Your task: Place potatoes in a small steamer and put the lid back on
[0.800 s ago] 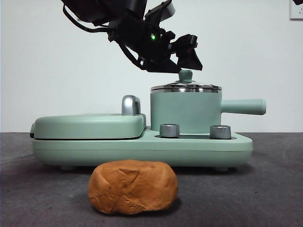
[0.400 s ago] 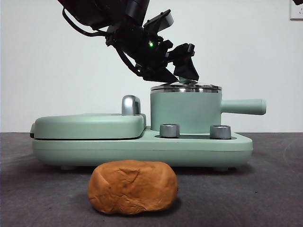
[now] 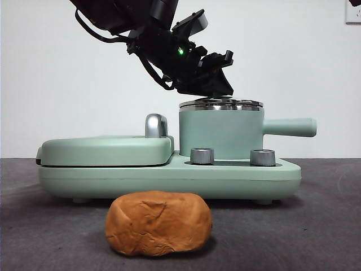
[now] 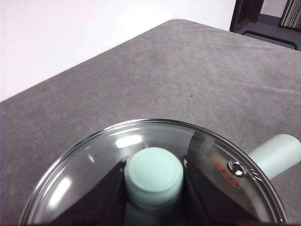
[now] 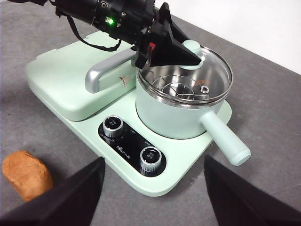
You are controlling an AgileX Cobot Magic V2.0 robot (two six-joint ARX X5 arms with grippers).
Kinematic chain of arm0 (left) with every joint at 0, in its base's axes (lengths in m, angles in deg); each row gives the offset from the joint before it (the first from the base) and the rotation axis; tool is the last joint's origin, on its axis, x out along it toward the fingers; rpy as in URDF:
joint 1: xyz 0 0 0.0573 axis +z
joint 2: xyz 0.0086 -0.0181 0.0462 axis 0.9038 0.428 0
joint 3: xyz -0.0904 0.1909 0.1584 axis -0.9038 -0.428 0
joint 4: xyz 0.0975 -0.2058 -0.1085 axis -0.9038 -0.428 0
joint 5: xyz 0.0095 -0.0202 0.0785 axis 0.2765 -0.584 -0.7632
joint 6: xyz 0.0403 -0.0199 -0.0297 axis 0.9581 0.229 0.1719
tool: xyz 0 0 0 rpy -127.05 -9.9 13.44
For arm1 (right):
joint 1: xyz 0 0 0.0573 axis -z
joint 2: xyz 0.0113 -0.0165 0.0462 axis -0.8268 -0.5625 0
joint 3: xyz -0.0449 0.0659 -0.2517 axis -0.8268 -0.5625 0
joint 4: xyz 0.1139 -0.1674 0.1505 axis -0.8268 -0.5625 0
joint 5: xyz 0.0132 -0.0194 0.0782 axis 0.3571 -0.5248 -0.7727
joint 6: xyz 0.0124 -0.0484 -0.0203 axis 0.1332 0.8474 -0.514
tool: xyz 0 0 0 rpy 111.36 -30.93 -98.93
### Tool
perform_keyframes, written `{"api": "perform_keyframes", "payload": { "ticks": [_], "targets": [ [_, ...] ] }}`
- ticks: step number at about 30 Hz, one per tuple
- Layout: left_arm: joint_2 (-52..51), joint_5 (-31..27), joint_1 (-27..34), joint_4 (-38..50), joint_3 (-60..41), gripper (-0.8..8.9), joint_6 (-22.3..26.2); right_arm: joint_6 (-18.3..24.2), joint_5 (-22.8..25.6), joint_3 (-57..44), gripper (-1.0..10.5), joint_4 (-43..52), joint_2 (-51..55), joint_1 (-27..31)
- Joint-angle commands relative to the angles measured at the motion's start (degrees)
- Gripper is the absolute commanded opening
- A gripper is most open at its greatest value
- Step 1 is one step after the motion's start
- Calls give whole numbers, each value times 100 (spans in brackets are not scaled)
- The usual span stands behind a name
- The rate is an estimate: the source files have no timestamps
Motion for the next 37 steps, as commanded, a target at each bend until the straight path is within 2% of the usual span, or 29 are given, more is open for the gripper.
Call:
{"api": "perform_keyframes", "payload": {
  "ticks": [1,9,14,20,26,31,37],
  "targets": [
    [142,-24,-11,57,205,6,-44,-79,9,87,333,13,-22,-20],
    [-245,-70,-11,44,227,6,214,-79,7,87,333,-4,-22,-20],
    [-704,-72,-9,-42,227,6,208,-79,7,87,333,-111,-22,-20],
    [-1447,-131,-9,-754,227,8,205,-81,-37,87,333,-131,-22,-20],
    [-2179,-275,76,-1792,225,10,199,-57,-446,87,334,-127,-31,-35],
    [-2621,-291,243,-2632,179,11,188,382,-791,87,336,-116,-232,-297],
    [-3145,-387,409,-2658,-319,12,184,839,-780,87,373,-52,-857,-1051]
  ]
}}
